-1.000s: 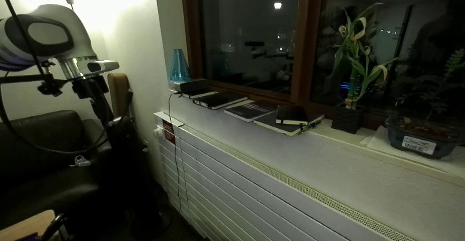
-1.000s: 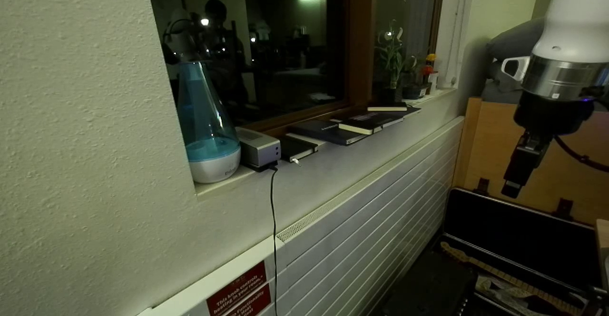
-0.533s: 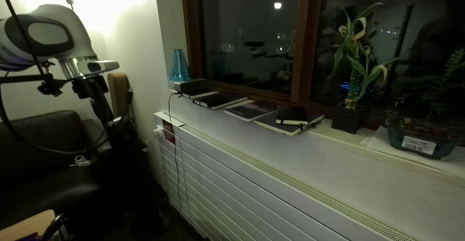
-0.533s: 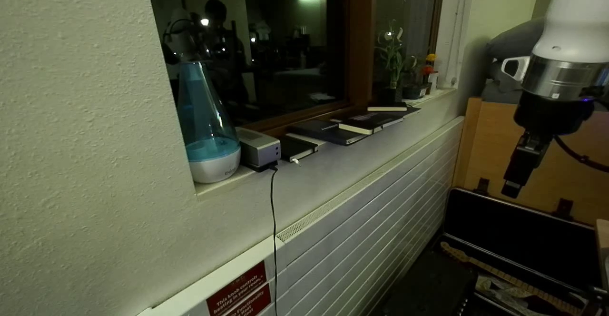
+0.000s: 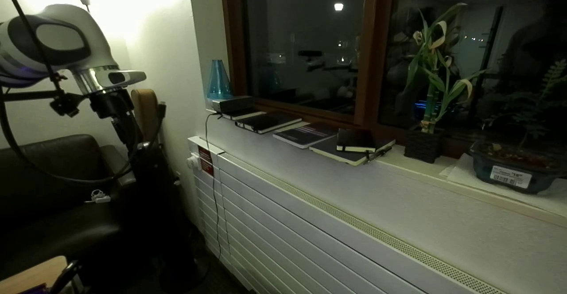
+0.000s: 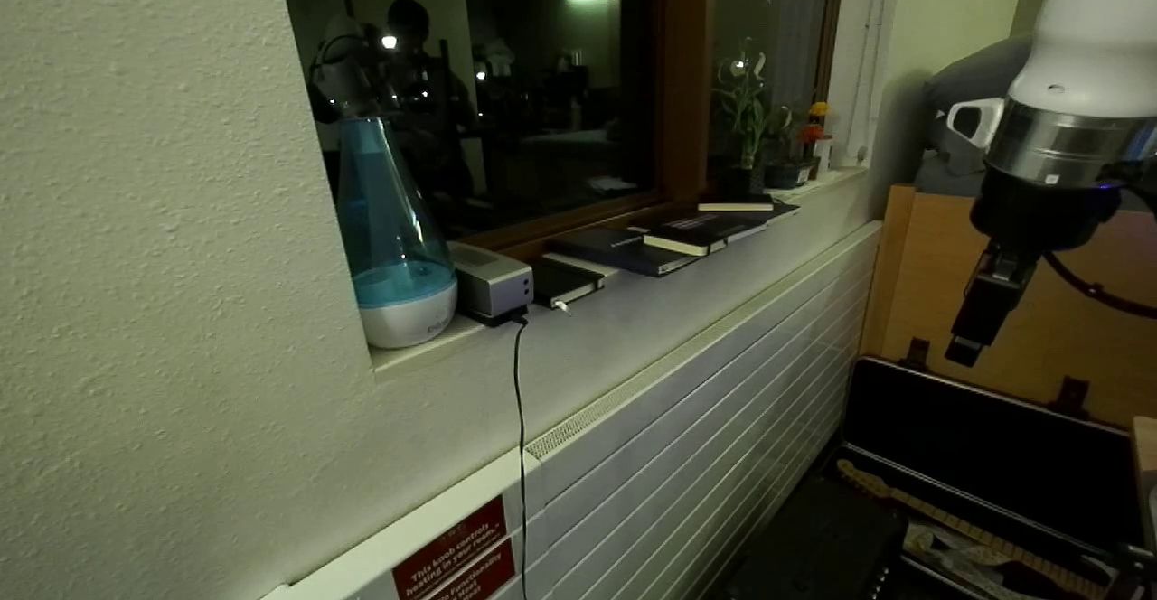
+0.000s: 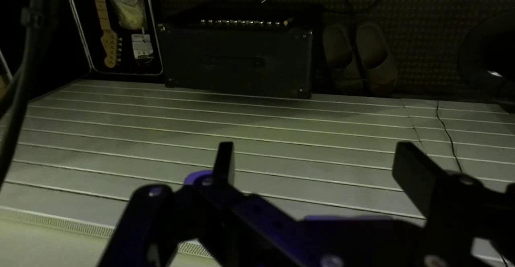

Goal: Place the book on the left on top of the second book from the right.

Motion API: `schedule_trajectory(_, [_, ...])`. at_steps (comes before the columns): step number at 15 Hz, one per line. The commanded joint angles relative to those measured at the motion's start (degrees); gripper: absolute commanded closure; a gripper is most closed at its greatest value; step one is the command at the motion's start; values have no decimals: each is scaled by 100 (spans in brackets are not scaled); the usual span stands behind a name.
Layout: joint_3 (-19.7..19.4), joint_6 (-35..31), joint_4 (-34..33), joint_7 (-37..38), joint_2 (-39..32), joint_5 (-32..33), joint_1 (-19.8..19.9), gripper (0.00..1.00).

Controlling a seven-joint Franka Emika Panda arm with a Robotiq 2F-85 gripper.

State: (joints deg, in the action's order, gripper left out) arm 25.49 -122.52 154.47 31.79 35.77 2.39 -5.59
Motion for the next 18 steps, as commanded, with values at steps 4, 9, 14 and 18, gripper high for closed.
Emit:
schedule_trajectory(4, [227, -162, -436, 175, -567, 971, 65, 0])
schedule_trajectory(9, [559, -310, -970, 491, -1204, 2227, 227, 0])
schedule_trajectory(14, [956, -96, -1644, 1633, -2140, 4438, 352, 0])
schedule_trajectory(18, [845, 362, -2122, 2568, -3041, 6006, -56, 0])
